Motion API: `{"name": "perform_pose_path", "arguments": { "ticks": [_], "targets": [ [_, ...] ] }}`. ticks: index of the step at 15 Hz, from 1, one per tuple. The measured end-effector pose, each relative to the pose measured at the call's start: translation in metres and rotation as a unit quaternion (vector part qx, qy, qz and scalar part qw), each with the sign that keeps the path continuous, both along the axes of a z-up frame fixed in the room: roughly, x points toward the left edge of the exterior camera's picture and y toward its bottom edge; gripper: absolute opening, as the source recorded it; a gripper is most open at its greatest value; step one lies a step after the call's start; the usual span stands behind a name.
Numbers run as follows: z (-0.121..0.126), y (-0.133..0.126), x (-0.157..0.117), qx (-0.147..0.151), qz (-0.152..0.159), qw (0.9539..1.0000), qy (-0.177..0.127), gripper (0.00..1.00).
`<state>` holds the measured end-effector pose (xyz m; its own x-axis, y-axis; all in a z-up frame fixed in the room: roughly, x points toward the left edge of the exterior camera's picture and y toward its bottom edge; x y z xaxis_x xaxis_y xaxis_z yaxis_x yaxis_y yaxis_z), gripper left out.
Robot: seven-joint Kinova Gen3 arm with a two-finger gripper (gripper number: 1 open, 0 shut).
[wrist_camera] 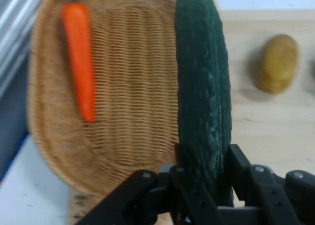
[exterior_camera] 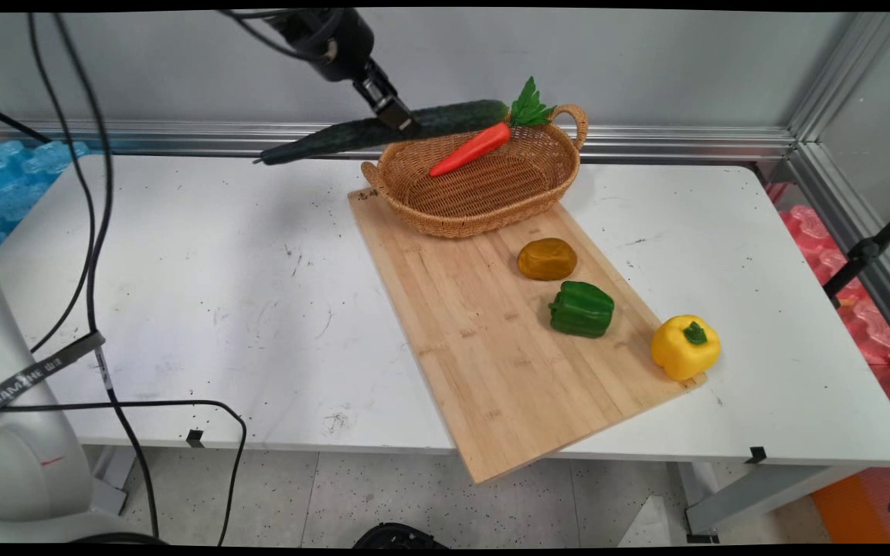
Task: Place the picked object in the vegetable basket
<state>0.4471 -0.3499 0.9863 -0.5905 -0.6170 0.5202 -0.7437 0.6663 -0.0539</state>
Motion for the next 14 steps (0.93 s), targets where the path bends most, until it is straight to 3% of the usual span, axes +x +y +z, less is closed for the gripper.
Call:
{"name": "perform_pose_path", "arguments": {
  "ticks": [8,14],
  "targets": [
    [-0.019,-0.067,-0.022,-0.01,0.059,0.9974,-0.04,0.0],
    [-0.05,-0.109,-0.043,-0.001,0.06,0.996,-0.066,0.0]
  ]
}}
